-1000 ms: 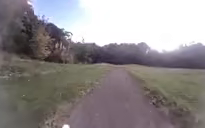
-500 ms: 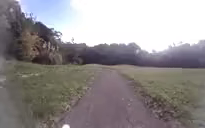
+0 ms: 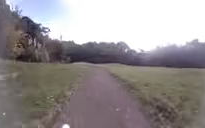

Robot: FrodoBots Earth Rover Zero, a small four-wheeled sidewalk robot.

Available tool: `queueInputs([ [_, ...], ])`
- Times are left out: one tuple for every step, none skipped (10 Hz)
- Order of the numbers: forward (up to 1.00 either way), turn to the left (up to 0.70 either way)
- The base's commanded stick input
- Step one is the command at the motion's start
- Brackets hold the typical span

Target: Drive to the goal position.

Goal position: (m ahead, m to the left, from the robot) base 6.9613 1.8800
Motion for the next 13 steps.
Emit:
queueInputs([
  [1.0, 0.0],
  [1.0, 0.0],
  [1.0, 0.0],
  [1.0, 0.4],
  [1.0, 0.4],
  [1.0, 0.27],
  [1.0, 0.12],
  [1.0, 0.0],
  [1.0, 0.01],
  [1.0, 0.02],
  [1.0, 0.02],
  [1.0, 0.02],
  [1.0, 0.02],
])
